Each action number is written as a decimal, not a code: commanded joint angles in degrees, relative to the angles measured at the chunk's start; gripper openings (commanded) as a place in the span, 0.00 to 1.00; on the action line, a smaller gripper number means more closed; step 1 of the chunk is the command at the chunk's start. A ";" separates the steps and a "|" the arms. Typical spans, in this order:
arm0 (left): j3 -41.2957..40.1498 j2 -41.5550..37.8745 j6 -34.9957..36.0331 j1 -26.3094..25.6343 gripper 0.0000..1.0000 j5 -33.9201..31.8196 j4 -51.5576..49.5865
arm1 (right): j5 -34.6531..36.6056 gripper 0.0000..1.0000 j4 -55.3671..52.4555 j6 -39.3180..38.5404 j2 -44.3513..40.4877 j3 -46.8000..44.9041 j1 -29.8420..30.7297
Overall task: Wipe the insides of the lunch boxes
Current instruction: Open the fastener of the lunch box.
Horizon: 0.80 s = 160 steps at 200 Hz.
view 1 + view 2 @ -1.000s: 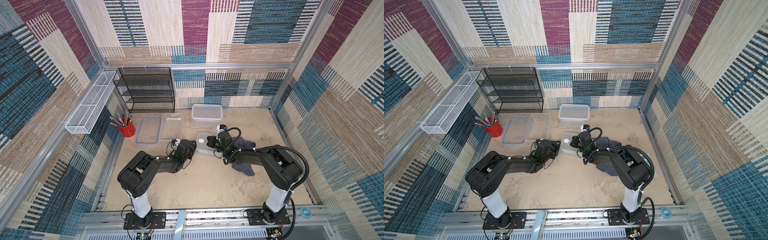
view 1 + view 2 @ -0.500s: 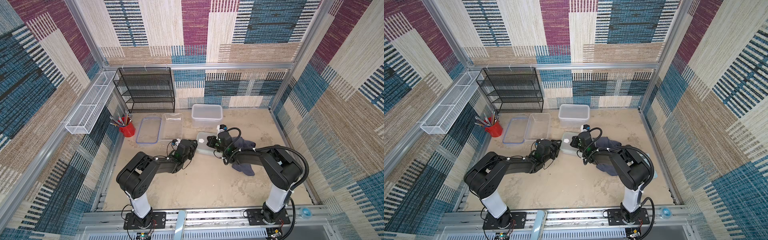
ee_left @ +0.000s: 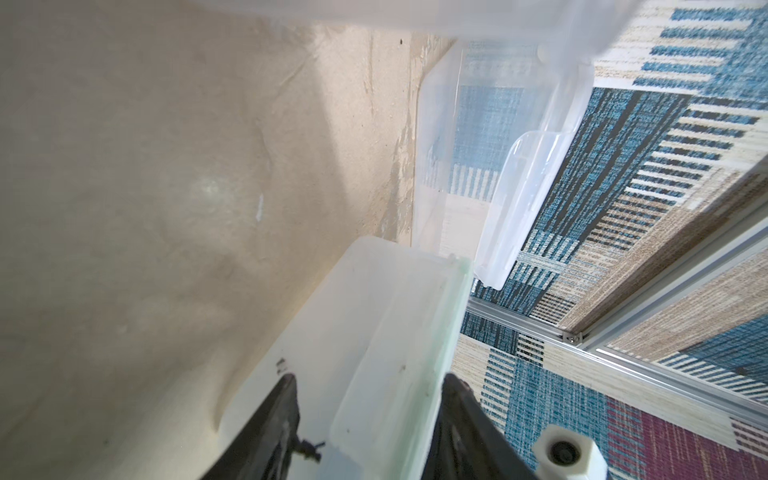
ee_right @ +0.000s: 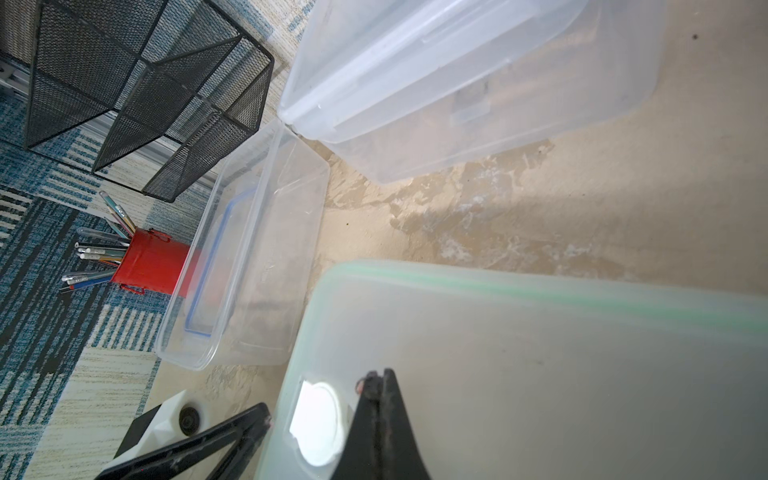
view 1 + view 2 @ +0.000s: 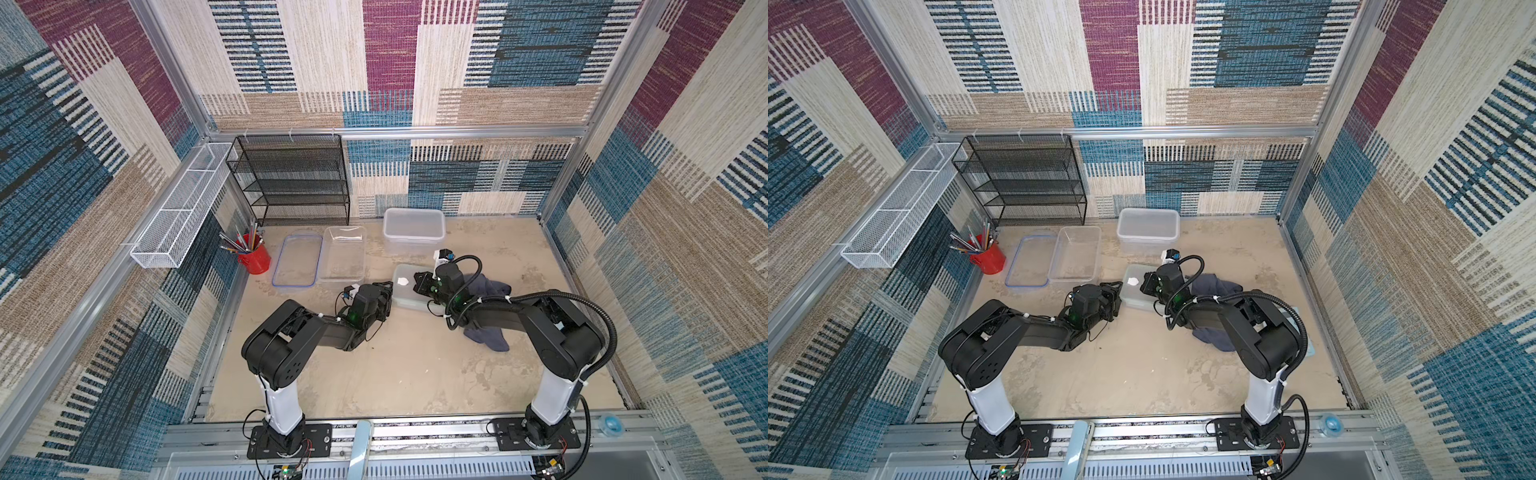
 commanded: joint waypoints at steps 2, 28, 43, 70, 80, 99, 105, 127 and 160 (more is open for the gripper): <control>0.38 -0.49 -2.01 -0.06 0.55 1.72 7.18 | -4.04 0.00 -25.70 3.44 3.66 -2.51 0.10; 1.67 0.07 -2.01 -0.12 0.51 2.65 7.75 | -4.27 0.00 -25.34 3.62 3.84 -2.78 0.10; 2.08 0.32 -1.88 -0.14 0.48 3.23 7.83 | -4.31 0.00 -25.25 3.71 3.76 -2.93 0.10; 1.79 0.14 -1.67 -0.16 0.42 3.41 7.91 | -4.09 0.00 -25.09 3.69 3.79 -3.21 0.14; 1.61 -0.10 -1.44 -0.17 0.39 3.43 7.83 | -4.17 0.00 -25.03 3.71 3.93 -3.20 0.10; 1.46 -0.38 -0.98 -0.20 0.36 3.45 7.75 | -4.39 0.00 -24.83 3.82 4.19 -3.16 0.10; 1.53 -0.44 -0.75 -0.13 0.35 3.46 7.58 | -4.45 0.00 -24.81 3.88 4.28 -3.15 0.10; 1.65 -0.80 0.16 -0.17 0.31 3.32 6.84 | -4.44 0.00 -24.67 3.97 4.37 -3.41 0.10; 1.77 -1.39 1.63 -0.17 0.25 2.83 5.90 | -4.36 0.00 -24.55 4.12 4.46 -3.92 0.15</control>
